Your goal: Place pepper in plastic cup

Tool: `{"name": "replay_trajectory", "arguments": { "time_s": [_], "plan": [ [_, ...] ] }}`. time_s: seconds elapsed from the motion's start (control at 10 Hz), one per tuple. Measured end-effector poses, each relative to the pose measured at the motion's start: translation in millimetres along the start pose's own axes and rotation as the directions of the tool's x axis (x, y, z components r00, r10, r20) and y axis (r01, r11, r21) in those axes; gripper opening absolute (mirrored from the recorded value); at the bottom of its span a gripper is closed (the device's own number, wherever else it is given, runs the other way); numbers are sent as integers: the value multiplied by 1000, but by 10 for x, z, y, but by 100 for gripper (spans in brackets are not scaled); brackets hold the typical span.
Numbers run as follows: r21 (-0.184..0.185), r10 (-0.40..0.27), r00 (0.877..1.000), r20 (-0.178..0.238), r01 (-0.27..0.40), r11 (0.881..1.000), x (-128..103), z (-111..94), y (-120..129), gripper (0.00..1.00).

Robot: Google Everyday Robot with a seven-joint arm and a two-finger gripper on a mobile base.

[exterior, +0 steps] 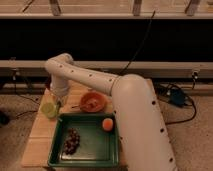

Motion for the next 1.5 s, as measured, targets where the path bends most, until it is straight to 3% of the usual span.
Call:
{"name": "replay_trajectory", "arguments": {
  "time_s": [0.4,1.0,1.2,1.5],
  "plan": [
    [-2,-51,999,18,51,999,-53,144,-278,3],
    [-20,-91,995,38,92,996,-123,270,-489,64],
    [-21,-103,994,40,104,994,-156,297,-545,79],
    [-23,-114,993,38,115,993,-189,326,-610,80]
  ]
}}
